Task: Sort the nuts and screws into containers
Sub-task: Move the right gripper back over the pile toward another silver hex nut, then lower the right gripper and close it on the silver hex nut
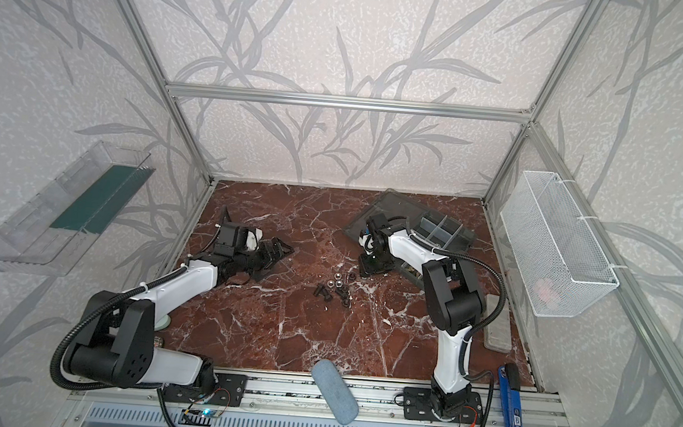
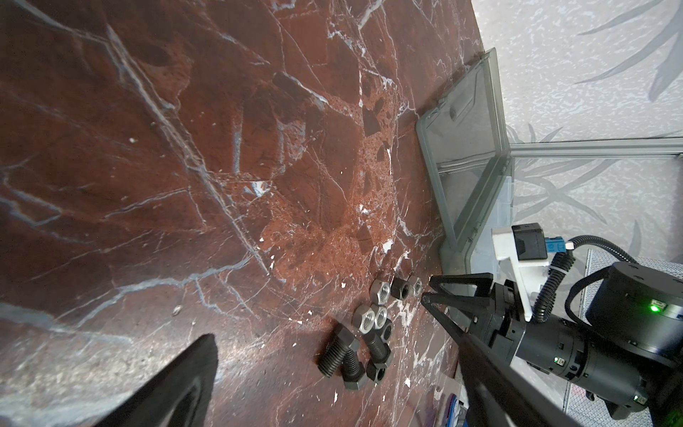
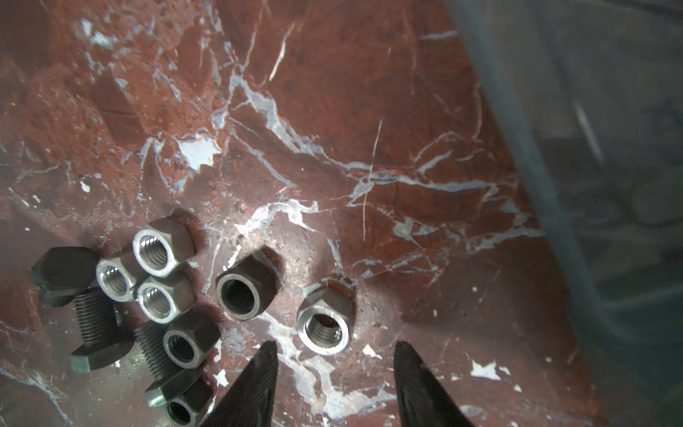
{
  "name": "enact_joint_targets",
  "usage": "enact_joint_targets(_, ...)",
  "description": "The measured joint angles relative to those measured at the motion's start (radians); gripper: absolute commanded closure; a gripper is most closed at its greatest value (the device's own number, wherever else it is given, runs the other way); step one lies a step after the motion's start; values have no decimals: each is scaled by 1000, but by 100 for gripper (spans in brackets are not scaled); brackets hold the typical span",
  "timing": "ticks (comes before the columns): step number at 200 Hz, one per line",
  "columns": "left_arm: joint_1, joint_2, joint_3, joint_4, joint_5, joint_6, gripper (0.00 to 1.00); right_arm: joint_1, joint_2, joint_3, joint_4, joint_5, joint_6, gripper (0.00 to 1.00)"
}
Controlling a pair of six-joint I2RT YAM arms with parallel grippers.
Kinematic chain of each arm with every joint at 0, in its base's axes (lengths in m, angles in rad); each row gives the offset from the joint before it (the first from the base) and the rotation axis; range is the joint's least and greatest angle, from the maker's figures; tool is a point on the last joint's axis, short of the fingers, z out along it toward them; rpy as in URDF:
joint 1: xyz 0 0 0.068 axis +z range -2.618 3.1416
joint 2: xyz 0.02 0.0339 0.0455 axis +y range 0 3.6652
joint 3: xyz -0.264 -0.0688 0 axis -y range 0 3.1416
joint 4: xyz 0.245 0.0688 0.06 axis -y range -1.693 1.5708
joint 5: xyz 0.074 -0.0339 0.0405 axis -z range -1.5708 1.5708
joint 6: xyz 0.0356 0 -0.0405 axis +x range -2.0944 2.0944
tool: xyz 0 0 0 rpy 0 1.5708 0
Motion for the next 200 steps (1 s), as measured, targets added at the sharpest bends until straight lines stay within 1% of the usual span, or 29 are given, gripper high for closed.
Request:
enact_joint_targets(72, 0, 0, 0, 0, 0, 0, 1, 29, 42, 19, -8, 13, -29, 52)
enact_joint_targets(95, 0, 0, 0, 0, 0, 0, 1, 41, 48, 30, -17, 37, -32, 55)
enact_joint_targets(114, 0, 0, 0, 0, 0, 0, 1, 49, 53, 36, -26, 62, -34, 60)
enact_joint_targets(169, 0, 0, 0, 0, 0, 0, 1, 69, 65, 52, -41, 113, -36, 62)
enact_joint_targets(200, 0, 0, 0, 1, 0, 0, 1, 81, 81, 76, -62, 146, -37, 66)
